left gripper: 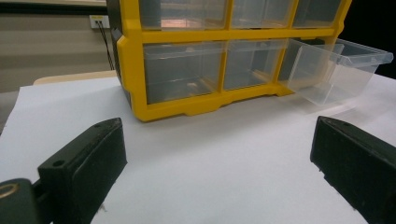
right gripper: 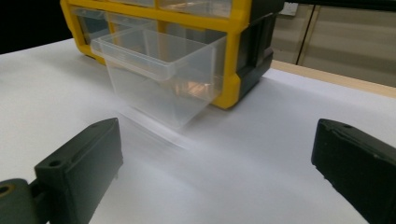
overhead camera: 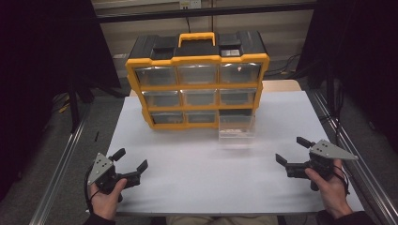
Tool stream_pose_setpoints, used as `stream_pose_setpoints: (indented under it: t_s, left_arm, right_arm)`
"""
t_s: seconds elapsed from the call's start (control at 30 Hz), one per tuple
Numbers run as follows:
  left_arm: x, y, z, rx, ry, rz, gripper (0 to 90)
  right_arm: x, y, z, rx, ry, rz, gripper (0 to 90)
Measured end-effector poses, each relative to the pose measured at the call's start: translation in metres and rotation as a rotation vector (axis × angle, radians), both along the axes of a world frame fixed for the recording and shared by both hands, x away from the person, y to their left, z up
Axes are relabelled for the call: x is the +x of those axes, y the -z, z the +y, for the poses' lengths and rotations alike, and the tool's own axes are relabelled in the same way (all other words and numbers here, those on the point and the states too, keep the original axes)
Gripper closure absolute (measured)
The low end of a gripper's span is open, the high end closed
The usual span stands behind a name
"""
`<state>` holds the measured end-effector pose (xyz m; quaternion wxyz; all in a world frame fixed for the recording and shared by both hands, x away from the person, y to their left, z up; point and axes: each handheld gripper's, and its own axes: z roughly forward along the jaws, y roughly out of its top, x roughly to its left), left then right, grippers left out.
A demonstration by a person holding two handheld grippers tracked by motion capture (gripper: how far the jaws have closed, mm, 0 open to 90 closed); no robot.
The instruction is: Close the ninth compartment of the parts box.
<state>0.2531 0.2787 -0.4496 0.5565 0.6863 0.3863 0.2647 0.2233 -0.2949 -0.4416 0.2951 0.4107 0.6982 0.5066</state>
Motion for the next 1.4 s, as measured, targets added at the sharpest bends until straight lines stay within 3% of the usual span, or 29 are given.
stream_pose_setpoints:
  t_s: [1.0,1.33,1.4]
  left_arm:
    - [-0.001,0.0,-0.001,0.001,0.002,0.0,3.4]
    - [0.0,0.0,-0.001,-0.004,0.009,0.003,3.4]
    - [0.0,0.0,-0.001,-0.002,0.009,0.003,3.4]
  right_arm:
    - [0.005,-0.003,0.056,0.02,-0.17,0.012,0.8]
    - [0.008,-0.004,0.07,0.034,-0.191,0.021,0.8]
    - [0.01,-0.004,0.074,0.046,-0.204,0.025,4.5]
